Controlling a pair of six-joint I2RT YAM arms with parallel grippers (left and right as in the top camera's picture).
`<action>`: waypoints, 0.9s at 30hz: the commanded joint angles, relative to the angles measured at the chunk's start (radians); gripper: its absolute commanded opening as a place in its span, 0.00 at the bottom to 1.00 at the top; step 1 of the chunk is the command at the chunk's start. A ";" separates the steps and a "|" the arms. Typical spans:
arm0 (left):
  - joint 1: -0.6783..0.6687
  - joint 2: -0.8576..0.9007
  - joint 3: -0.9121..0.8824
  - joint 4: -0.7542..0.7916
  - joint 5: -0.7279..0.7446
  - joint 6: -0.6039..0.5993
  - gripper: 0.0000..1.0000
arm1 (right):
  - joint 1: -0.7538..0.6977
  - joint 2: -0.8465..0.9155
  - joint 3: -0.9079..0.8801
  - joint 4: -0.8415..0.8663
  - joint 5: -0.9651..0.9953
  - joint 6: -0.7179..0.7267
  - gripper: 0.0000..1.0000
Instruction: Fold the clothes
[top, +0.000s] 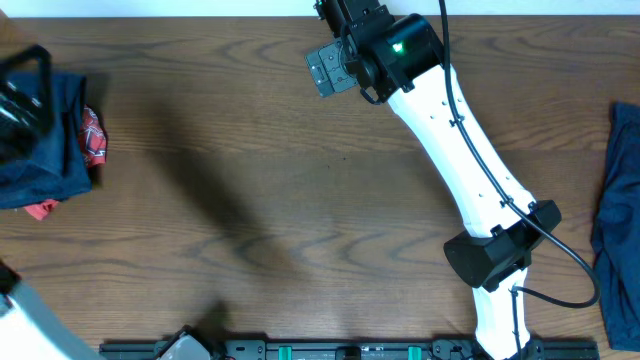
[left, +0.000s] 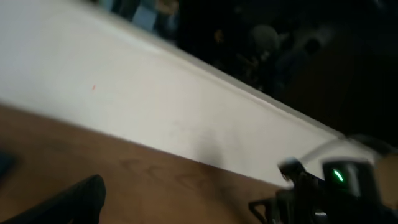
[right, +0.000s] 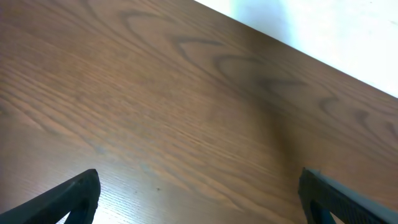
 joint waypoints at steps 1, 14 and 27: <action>-0.005 -0.036 0.010 0.019 0.188 0.163 0.98 | -0.007 -0.001 0.002 0.000 0.011 -0.013 0.99; -0.118 0.070 0.010 0.055 0.409 0.168 0.98 | -0.013 -0.001 0.002 -0.002 0.143 -0.058 0.99; -0.119 0.115 0.010 0.044 0.394 0.169 0.98 | -0.299 -0.056 0.002 -0.161 0.309 0.055 0.99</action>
